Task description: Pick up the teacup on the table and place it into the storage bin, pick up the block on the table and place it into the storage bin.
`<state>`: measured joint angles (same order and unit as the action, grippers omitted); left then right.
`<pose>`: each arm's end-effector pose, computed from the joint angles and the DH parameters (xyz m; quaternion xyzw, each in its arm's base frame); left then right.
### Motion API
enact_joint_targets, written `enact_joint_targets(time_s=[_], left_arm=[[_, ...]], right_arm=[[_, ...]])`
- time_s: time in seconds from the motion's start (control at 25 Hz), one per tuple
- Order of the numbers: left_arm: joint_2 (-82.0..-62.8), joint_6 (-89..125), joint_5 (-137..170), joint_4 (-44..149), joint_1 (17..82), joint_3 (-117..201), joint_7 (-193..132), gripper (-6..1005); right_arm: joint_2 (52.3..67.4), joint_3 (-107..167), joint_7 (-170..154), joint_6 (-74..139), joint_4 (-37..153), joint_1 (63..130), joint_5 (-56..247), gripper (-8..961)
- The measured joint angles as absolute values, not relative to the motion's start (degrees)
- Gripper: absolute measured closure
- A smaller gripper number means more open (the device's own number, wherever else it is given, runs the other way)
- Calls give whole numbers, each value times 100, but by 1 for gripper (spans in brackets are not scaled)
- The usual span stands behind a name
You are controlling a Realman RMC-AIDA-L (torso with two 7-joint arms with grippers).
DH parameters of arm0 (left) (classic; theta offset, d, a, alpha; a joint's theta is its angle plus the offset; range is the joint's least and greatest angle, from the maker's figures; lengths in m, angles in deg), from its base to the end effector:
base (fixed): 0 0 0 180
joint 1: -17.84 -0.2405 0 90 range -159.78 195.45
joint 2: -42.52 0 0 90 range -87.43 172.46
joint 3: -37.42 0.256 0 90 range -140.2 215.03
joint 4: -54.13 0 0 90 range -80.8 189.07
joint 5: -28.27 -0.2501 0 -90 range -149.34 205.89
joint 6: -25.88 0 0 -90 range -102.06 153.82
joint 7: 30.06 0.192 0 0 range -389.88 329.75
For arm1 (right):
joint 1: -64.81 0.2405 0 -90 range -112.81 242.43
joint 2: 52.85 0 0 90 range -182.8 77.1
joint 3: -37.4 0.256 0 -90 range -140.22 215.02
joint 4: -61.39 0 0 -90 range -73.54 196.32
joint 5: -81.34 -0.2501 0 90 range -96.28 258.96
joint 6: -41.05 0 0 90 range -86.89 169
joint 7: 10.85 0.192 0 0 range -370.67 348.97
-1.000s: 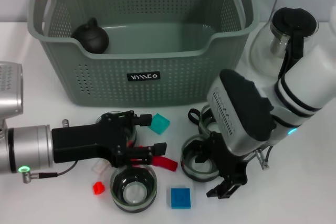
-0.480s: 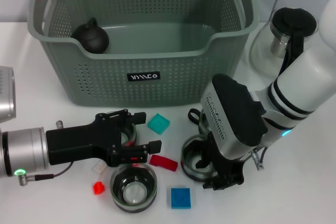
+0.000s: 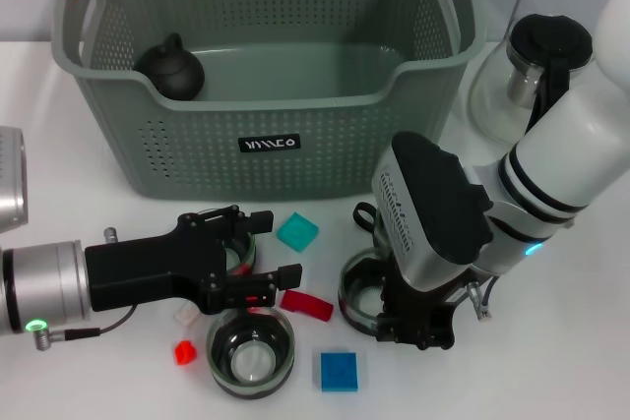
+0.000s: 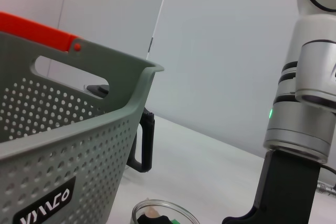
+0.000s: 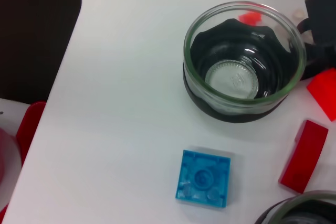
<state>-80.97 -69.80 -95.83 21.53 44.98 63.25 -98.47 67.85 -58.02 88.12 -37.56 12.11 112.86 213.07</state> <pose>-0.2868 0.3238 -0.0718 -0.9256 -0.2220 -0.2861 0.1101 0.1664 0.3686 -0.1659 0.9763 0.0893 0.1856 0.0671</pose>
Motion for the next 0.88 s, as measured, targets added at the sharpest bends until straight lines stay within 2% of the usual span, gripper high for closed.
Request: enact_joint_targets(time_s=[0.4,0.76,0.88], left_arm=[[-8068,-7079,-9583,2145,4440,6319,-9871,140],[-8061,-7052,-9605,2135,4441,6316,-9842,140],[-8062,-7049,-9586,2146,4452,6329,-9837,140]], right_arm=[[6750,-5596,9147,-4509,155,10882,21279,896],[6729,-4594,10156,-6151,-2391,10400,21390,894],[6730,-4414,10330,-6345,-2865,10442,21366,894]])
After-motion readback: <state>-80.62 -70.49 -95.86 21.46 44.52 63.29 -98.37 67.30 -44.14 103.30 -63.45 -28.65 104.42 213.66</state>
